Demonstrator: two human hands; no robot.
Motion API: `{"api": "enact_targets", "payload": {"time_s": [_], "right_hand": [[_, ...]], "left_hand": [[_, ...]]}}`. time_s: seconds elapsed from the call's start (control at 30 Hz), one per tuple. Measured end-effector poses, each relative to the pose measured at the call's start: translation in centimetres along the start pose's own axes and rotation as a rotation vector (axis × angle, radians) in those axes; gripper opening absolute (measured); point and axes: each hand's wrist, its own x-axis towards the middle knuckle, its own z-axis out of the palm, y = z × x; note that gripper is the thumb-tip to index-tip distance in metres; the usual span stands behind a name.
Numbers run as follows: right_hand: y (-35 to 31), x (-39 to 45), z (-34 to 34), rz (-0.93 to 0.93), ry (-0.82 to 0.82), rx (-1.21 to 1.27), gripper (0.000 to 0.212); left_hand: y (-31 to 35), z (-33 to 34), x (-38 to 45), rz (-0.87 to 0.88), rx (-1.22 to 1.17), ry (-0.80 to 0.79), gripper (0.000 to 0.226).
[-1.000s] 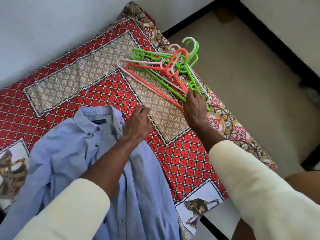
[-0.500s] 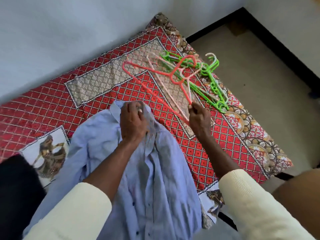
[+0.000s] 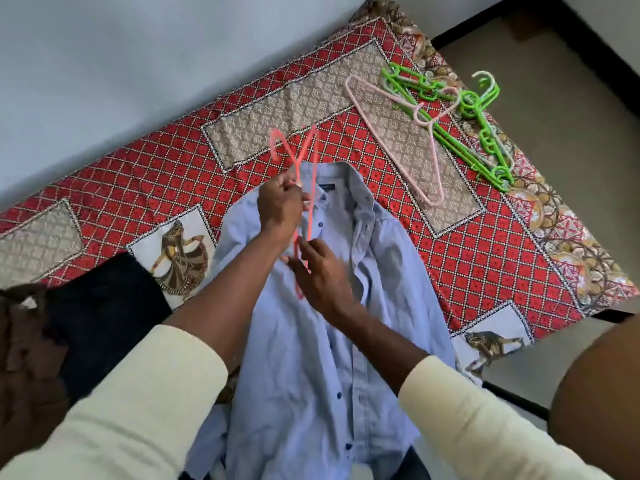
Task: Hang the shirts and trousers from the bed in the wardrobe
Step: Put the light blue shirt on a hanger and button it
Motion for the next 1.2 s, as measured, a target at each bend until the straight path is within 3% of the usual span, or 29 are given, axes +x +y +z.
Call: {"api": "enact_targets", "payload": {"time_s": [0.07,0.2,0.27,0.4,0.47,0.67,0.73,1.0,1.13,1.2], "right_hand": [[0.9,0.3,-0.7,-0.009,-0.042,-0.03,0.032],[7.4,3.2,-3.4,0.502,0.107,-0.083,0.028],[10.5,5.0,-4.4,0.645,0.114,-0.118,0.038],[11.4,7.2,-4.2,0.664,0.077,-0.083,0.047],[11.7,8.1,-4.2,0.725,0.095,-0.084,0.036],[12.4,9.0,-7.3,0.658,0.47,-0.069,0.021],[12.1,9.8,-9.2,0.596,0.496,-0.059,0.021],[10.6,11.7,-12.6,0.264,0.289,-0.141,0.025],[9.0,10.6,-10.7,-0.013,-0.161,-0.154,0.024],[9.4,10.9,-9.9,0.095,-0.285,-0.054,0.049]], "left_hand": [[-0.7,-1.2,0.6,0.016,0.074,0.073,0.023],[-1.8,-3.0,2.0,-0.015,0.279,0.167,0.02],[-2.1,-3.9,2.3,0.022,0.438,0.244,0.026],[-3.2,-5.1,2.7,0.115,0.694,0.205,0.035],[-3.5,-5.2,3.0,0.118,0.791,0.159,0.038],[-2.9,-3.2,4.1,0.143,0.858,0.047,0.039],[-2.2,-1.7,4.2,0.185,0.878,0.004,0.039],[-0.8,5.4,6.3,0.157,0.914,-0.214,0.044],[-1.0,7.7,8.0,0.158,0.87,-0.222,0.042],[-1.2,8.1,8.7,0.17,0.785,-0.191,0.041]]}}
